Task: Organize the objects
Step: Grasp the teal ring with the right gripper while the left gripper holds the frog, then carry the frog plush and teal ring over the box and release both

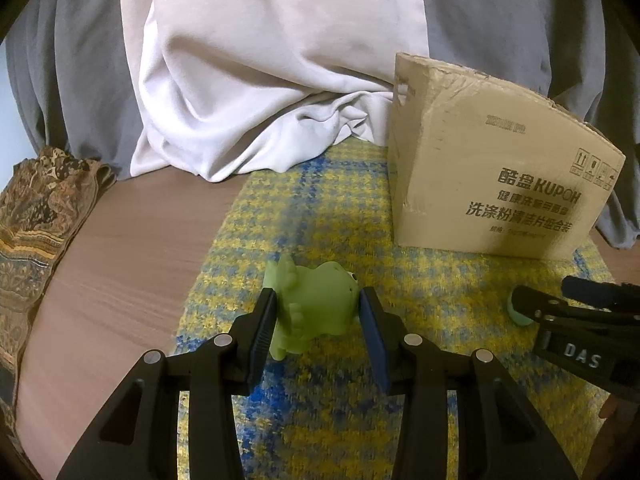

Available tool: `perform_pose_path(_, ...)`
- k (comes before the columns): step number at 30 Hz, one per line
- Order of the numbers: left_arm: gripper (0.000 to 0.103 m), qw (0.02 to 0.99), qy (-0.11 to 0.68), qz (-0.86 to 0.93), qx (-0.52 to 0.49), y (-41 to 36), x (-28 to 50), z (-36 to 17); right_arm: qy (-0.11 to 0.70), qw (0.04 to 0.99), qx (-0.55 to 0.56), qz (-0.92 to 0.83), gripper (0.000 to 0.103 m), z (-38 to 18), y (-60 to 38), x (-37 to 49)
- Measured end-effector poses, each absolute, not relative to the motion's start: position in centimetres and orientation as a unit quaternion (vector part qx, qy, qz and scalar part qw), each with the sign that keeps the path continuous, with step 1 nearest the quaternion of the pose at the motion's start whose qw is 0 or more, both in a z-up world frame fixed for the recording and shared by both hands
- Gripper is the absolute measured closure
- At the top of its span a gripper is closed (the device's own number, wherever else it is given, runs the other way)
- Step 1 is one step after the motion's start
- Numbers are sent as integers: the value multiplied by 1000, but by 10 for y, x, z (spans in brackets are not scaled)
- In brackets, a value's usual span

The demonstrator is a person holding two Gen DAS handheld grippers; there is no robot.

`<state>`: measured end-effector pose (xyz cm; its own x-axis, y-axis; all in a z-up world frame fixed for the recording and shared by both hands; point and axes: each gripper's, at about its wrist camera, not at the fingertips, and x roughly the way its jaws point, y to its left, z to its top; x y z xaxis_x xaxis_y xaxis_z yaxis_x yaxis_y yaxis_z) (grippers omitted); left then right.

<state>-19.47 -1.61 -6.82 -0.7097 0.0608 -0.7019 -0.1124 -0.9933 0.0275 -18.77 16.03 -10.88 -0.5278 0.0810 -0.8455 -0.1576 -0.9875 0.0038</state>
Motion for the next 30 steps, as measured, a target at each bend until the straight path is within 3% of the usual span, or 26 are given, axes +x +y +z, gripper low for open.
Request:
perform_pose_path(6, 61, 50, 32, 924, -378, -18, -194, -68, 40, 64, -492, 867, 49, -117, 157, -187)
perform_pose_path(12, 62, 48, 32, 924, -378, -22, -192, -68, 45, 53, -506, 860, 67, -126, 154, -189)
perform_pose_path(30, 62, 53, 35, 926, -371, -10, -185, -58, 45, 43, -476, 877, 67, -104, 160, -171)
